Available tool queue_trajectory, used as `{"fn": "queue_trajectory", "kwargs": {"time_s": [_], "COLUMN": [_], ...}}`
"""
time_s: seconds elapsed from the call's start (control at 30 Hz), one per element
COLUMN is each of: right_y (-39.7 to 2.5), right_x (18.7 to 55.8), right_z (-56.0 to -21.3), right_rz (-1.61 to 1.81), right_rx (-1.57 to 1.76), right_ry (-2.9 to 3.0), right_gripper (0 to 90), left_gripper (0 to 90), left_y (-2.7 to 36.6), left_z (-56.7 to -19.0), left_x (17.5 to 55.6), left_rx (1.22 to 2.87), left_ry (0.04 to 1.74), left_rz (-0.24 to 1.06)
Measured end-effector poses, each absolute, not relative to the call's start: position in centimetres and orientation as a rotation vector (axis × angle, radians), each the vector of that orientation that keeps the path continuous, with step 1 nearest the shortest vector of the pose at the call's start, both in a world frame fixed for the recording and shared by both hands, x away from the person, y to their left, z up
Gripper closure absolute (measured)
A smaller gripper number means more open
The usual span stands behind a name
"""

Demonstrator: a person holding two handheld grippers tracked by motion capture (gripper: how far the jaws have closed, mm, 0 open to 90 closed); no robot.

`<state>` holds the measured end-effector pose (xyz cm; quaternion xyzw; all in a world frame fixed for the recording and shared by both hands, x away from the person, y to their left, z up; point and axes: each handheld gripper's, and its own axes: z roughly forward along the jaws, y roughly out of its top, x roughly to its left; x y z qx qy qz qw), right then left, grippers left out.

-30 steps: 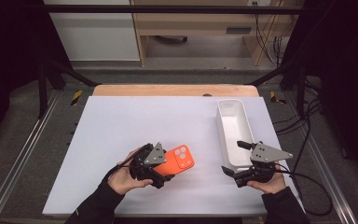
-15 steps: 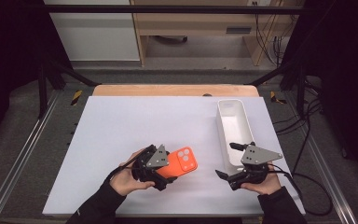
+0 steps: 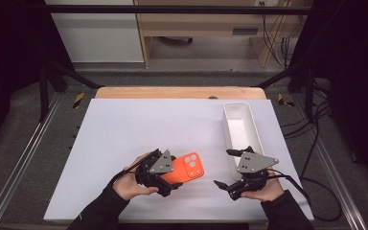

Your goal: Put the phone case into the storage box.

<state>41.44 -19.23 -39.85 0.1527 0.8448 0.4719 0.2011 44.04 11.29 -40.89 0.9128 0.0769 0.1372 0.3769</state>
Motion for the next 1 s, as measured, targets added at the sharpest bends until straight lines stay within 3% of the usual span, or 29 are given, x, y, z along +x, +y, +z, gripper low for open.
{"fn": "queue_trajectory", "kwargs": {"time_s": [1.0], "right_y": [-16.2], "right_x": [41.5], "right_z": [-39.1], "right_rz": [1.146], "right_rx": [0.194], "right_ry": [2.502], "right_gripper": [3.8], "left_gripper": [15.5], "left_y": [10.9], "left_z": [-41.1], "left_x": [43.9], "left_rx": [2.307], "left_ry": [0.063], "left_rz": [0.34]}}
